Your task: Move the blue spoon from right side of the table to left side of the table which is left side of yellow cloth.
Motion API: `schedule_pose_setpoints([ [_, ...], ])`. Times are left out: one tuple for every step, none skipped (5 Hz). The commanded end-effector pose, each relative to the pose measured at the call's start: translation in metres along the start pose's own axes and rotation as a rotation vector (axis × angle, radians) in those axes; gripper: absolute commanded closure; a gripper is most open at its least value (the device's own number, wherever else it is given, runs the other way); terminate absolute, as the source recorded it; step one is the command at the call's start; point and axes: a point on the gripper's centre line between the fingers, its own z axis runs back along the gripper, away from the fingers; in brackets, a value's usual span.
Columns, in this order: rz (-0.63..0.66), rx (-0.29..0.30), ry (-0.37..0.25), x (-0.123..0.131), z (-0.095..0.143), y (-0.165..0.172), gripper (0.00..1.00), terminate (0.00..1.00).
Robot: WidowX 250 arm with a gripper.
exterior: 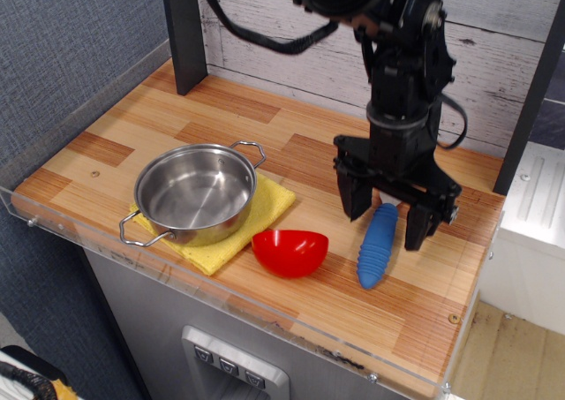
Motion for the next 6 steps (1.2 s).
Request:
schedule_pose_setpoints([
  [-0.011,0.022,-0.04,0.003,-0.014,-0.007,0.0,0.0],
  [-0.026,0.031,-0.044,0.005,-0.017,-0.011,0.0,0.0],
  [-0.047,0.038,-0.035,0.007,-0.015,-0.013,1.0,0.0],
  [-0.081,0.041,-0.038,0.009,-0.008,-0.015,1.0,0.0],
  [-0.115,0.034,-0.079,0.018,0.009,-0.013,1.0,0.0],
  [-0.105,0.017,-0.197,0.032,0.046,-0.005,1.0,0.0],
])
